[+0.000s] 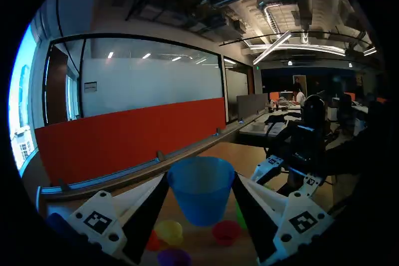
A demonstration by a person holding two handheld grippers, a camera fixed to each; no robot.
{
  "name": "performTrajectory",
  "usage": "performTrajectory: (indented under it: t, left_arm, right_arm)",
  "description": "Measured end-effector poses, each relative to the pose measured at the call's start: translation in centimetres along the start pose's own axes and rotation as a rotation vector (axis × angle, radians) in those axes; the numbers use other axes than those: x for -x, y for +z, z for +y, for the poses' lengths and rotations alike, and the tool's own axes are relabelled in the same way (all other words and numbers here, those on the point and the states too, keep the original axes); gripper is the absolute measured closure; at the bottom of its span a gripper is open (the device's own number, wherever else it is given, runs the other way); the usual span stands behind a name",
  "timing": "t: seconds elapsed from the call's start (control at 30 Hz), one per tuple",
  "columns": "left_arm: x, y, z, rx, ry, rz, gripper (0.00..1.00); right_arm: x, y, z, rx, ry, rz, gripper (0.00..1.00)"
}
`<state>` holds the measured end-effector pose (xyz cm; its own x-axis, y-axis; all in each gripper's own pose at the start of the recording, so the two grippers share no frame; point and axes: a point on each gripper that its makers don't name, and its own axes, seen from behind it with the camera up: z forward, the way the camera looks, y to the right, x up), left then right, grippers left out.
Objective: Pour water
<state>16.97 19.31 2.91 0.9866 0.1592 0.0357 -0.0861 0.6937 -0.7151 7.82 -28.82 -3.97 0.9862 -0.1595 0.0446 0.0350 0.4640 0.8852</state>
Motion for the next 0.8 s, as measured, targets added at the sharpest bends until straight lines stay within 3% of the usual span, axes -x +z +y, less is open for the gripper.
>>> performTrajectory:
  t: [0.47,0.8]
  left_arm:
    - [4.1,-1.0,-0.3,-0.018,-0.025,-0.065,0.12]
    - [7.6,-1.5,0.7,-0.017,-0.018,-0.121,0.12]
  right_arm:
    - [1.8,-1.5,1.1,0.028,0.002,-0.073,0.1]
    - [3.1,-2.9,1.9,0.038,0.001,-0.14,0.1]
